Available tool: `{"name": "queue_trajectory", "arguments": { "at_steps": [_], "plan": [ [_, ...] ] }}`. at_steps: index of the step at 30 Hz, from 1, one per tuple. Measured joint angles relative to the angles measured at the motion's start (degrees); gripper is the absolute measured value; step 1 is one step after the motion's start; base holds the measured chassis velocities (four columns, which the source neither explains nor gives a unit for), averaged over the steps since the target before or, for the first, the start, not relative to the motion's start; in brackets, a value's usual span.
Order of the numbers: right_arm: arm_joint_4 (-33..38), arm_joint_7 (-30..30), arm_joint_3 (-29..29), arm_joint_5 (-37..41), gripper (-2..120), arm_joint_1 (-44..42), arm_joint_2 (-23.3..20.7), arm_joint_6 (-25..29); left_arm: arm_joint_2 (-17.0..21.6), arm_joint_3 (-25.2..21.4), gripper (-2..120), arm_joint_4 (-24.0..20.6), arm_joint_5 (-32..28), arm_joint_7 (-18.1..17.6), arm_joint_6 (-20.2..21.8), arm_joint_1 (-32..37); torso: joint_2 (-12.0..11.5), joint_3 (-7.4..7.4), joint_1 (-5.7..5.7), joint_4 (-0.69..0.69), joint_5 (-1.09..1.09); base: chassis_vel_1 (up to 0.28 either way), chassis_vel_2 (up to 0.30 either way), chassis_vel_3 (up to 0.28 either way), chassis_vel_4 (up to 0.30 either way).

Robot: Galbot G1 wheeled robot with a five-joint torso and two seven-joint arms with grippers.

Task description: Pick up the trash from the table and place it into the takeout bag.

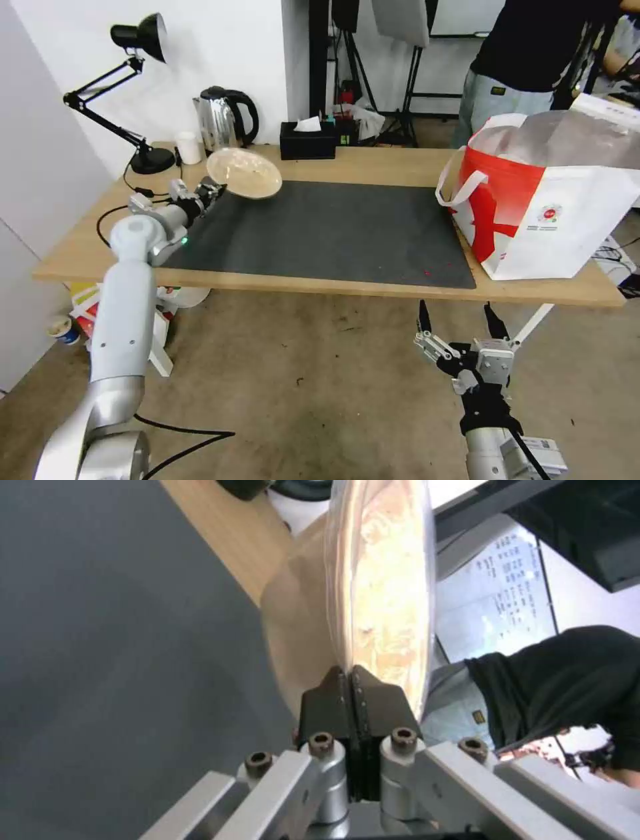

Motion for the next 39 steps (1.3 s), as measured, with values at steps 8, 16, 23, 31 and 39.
{"name": "queue_trajectory", "arguments": {
  "at_steps": [8,16,23,31,39],
  "plan": [
    [0.0,0.0,0.0,0.0,100,0.0,0.0,0.0,2.3,-0.1,0,-4.2,-2.9,-0.4,-0.7,1.8,0.0,0.00,0.00,0.00,-0.01,0.000,0.000,0.000,0.000],
    [0.0,0.0,0.0,0.0,100,0.0,0.0,0.0,5.8,2.3,0,-10.3,-6.3,-0.3,-1.4,0.6,0.0,0.00,0.00,0.00,0.01,0.000,0.000,0.000,0.000],
    [0.0,0.0,0.0,0.0,100,0.0,0.0,0.0,7.9,5.4,0,-11.9,-9.1,-0.6,-1.8,-3.6,0.0,0.00,0.01,-0.01,0.02,0.000,0.000,0.000,0.000],
    [0.0,0.0,0.0,0.0,100,0.0,0.0,0.0,8.8,9.8,0,-12.1,-9.7,-0.7,-2.0,-7.7,0.0,0.00,0.00,0.00,0.00,0.000,0.000,0.000,0.000],
    [0.0,0.0,0.0,0.0,100,0.0,0.0,0.0,8.0,14.8,0,-11.0,-9.7,0.0,-2.3,-11.7,0.0,0.00,0.01,0.00,0.00,0.000,0.000,0.000,0.000]
  ]
}}
